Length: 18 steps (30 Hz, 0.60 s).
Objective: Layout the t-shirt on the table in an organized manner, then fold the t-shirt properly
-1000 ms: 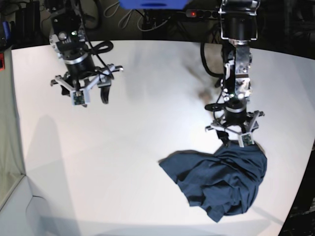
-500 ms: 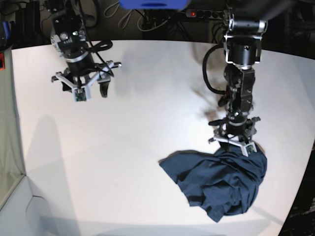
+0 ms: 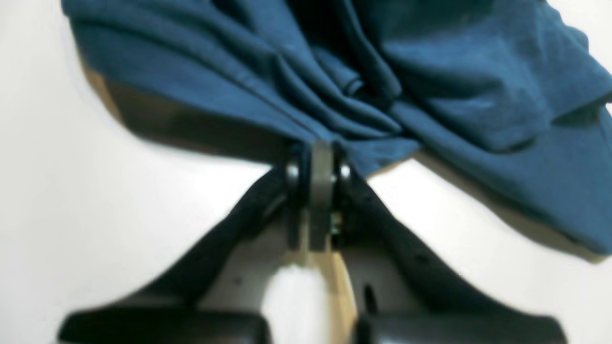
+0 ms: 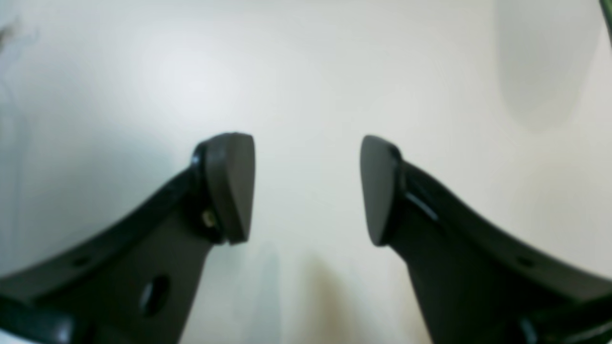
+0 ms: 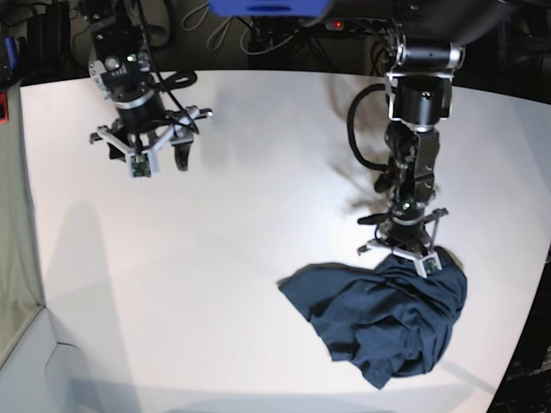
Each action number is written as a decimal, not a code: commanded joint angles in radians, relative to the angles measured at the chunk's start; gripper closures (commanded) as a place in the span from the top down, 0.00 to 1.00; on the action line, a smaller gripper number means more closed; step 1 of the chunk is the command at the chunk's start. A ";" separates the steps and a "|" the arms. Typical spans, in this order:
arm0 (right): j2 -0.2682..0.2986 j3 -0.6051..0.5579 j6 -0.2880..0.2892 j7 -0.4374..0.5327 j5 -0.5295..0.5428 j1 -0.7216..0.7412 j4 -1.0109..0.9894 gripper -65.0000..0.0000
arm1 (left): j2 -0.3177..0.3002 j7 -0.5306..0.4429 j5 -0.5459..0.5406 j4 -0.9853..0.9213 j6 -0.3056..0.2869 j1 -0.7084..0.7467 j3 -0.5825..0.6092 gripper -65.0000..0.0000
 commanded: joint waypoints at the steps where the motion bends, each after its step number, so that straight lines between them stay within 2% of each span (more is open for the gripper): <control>1: 0.004 0.001 0.001 0.022 -0.003 0.001 0.017 0.55 | -0.001 0.006 -0.002 0.023 0.006 -0.013 -0.001 0.02; 6: 0.004 0.001 0.001 0.022 -0.003 0.000 0.017 0.55 | -0.007 0.010 -0.002 0.140 0.006 0.074 -0.001 0.00; 11: -0.001 -0.002 0.003 0.022 0.002 0.012 0.017 0.55 | -0.010 0.010 -0.002 0.438 0.006 0.305 -0.001 0.00; 14: -0.005 -0.005 0.004 0.022 0.004 0.028 0.017 0.55 | -0.033 0.010 -0.002 0.589 0.006 0.433 -0.030 0.00; 18: -0.021 -0.089 0.004 0.006 0.004 0.066 0.019 0.55 | -0.038 0.010 -0.002 0.720 0.002 0.584 -0.116 0.00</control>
